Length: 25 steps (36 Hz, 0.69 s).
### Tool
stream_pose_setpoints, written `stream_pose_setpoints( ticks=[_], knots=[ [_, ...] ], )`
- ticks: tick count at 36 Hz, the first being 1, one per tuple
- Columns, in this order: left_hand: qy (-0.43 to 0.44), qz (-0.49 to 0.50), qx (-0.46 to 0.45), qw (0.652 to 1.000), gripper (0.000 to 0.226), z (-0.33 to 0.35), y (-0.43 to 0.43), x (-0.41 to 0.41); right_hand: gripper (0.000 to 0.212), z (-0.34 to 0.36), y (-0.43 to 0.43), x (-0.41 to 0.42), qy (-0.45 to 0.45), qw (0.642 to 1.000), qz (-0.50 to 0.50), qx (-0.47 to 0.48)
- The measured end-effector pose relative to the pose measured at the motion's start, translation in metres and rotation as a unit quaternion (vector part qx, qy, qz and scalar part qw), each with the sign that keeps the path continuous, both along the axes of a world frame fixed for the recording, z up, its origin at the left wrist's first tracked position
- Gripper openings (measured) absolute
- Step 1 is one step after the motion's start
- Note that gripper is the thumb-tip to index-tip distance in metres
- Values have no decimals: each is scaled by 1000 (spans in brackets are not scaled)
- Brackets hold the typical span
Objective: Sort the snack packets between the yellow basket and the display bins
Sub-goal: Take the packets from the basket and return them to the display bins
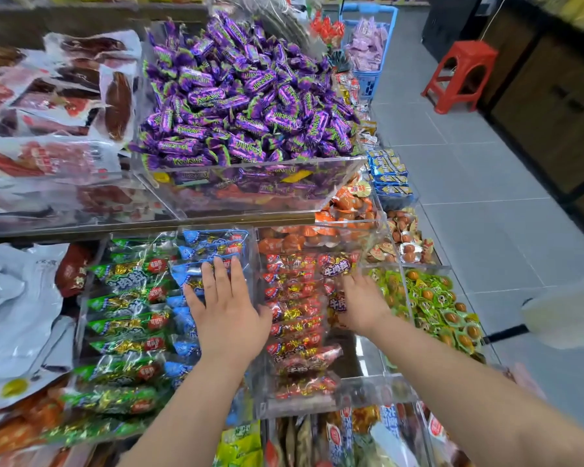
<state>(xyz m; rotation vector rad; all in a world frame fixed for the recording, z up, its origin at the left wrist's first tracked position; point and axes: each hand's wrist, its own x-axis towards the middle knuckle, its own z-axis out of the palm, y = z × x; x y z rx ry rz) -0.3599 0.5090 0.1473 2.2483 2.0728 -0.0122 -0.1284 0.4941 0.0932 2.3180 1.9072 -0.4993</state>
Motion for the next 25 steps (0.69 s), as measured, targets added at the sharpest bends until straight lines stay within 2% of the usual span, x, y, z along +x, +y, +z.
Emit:
stream_pose_setpoints(
  ticks=[4,10,13,17,20,22,25],
  knots=[
    [-2,4,9,1000,88,0,1,2,54,-3,3,2,-25,999,25,2],
    [-1,7,12,1000,87,-1,0,2,40,7,33,3,-75,990,43,113],
    [1,10,11,1000,87,-1,1,3,46,6,38,3,-29,990,-5,137],
    [3,12,6,1000,86,0,1,3,68,-4,19,-2,17,987,-66,149],
    [3,12,6,1000,86,0,1,3,51,-14,0,-8,52,974,-95,198],
    [-1,12,7,1000,86,1,1,3,41,-18,-6,-12,88,980,-67,167],
    [-3,10,7,1000,86,2,1,3,39,-26,-2,-13,127,985,-47,110]
  ],
)
